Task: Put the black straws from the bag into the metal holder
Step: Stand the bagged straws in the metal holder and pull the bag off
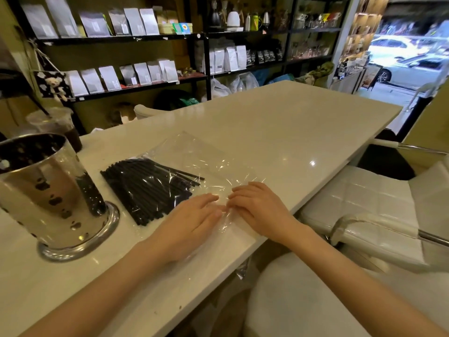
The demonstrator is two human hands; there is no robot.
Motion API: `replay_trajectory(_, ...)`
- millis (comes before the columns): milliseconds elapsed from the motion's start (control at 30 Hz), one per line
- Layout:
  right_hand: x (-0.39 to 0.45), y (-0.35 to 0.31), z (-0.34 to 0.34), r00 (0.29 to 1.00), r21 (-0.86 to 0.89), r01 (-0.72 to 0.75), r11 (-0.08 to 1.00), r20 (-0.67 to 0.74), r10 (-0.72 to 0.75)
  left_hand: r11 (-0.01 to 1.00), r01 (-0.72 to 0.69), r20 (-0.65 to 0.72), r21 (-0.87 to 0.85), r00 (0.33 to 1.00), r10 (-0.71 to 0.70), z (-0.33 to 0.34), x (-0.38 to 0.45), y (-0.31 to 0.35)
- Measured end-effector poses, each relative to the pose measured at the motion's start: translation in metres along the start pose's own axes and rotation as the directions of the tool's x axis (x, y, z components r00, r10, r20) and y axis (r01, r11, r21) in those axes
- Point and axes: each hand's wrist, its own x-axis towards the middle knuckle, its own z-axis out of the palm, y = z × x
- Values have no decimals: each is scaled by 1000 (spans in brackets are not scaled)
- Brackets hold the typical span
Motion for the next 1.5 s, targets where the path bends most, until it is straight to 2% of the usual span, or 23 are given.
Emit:
replay_trajectory(100, 0, 2, -1, 1000, -32, 8, 999, 5, -8, 998, -26, -70, 52, 997, 30, -4, 27, -2)
replay_trajectory(200, -2, 5, 0, 1000, -94, 25, 995, -7, -26, 975, -32, 20, 221, 999, 28, 4, 48, -11)
replay_trajectory(300, -7, 10, -4, 993, -168, 57, 984, -97, -74, 929, -61, 90, 365, 995, 30, 15, 55, -23)
replay_trajectory(400, -16, 12, -15, 978, -227, 105, 968, -153, -142, 936, -58, 119, 346, 993, 18, 18, 54, -24)
replay_trajectory(500, -32, 9, -26, 981, -277, 125, 953, -106, -160, 940, -71, 123, 332, 992, 31, 18, 53, -23)
replay_trajectory(600, -49, 6, -32, 993, -271, 117, 956, 34, -112, 948, -70, 108, 312, 993, 38, 18, 52, -22)
replay_trajectory(767, -58, -1, -45, 973, -51, 24, 998, 229, -11, 953, -64, -27, 296, 997, 76, 15, 50, -16)
replay_trajectory(933, -30, -1, -46, 982, 103, -109, 989, 166, 91, 973, -73, -181, 220, 977, 114, 8, 34, -10)
replay_trajectory(1033, -1, 8, -41, 970, 185, -230, 955, 127, 209, 996, 33, -315, 83, 949, -5, -4, 23, -13)
replay_trajectory(1133, 33, 21, -26, 926, 233, -371, 899, 169, 339, 983, 132, -446, -127, 877, -175, -18, 4, -17)
replay_trajectory(1233, 63, 31, -6, 836, 199, -534, 822, 268, 479, 890, 338, -483, -305, 751, -451, -27, -17, -23)
replay_trajectory(1300, 78, 36, 4, 757, 199, -643, 740, 315, 572, 744, 452, -384, -491, 654, -651, -30, -28, -28)
replay_trajectory(1400, 96, 42, 11, 673, 308, -738, 600, 404, 620, 494, 464, -161, -736, 588, -793, -33, -38, -28)
replay_trajectory(1500, 113, 39, 9, 665, 395, -747, 535, 448, 598, 332, 366, -77, -869, 563, -823, -38, -45, -28)
